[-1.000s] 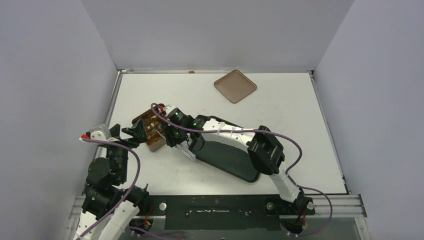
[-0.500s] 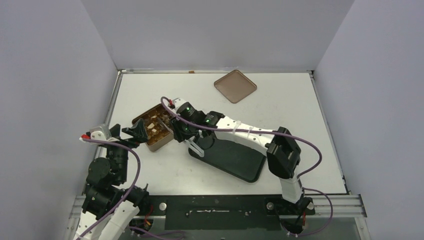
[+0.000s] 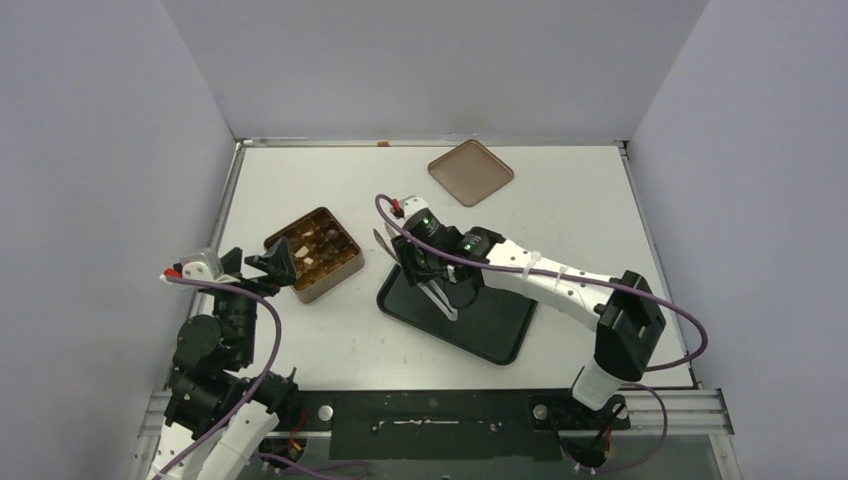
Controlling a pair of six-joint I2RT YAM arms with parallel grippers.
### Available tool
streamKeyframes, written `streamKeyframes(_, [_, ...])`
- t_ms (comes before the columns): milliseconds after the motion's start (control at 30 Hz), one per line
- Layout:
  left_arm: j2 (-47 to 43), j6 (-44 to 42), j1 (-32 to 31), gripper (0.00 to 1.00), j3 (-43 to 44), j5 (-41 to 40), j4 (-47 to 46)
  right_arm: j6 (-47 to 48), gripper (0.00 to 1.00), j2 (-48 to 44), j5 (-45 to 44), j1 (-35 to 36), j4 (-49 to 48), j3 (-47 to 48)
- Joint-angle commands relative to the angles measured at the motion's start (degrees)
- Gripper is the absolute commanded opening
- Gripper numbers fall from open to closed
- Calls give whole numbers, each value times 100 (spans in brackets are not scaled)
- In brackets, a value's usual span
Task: Pack the chocolate
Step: Place the fake chocolate in the packing box, then pick up the fake chocolate from the plate.
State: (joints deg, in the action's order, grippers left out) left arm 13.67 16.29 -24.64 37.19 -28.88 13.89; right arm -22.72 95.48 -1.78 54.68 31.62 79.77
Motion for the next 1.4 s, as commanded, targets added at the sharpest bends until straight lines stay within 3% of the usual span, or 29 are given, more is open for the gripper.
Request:
streamKeyframes(0, [17, 14, 30, 97, 0, 93, -233, -210, 39, -600, -496, -23, 299, -402])
streamKeyframes(433, [-1, 5, 29, 97, -11, 161, -274, -972, 41, -1300, -646, -9, 507, -1615])
streamKeyframes(1367, [-54, -32, 3, 97, -9, 118, -229, -1261, 45, -244, -725, -44, 231, -1276])
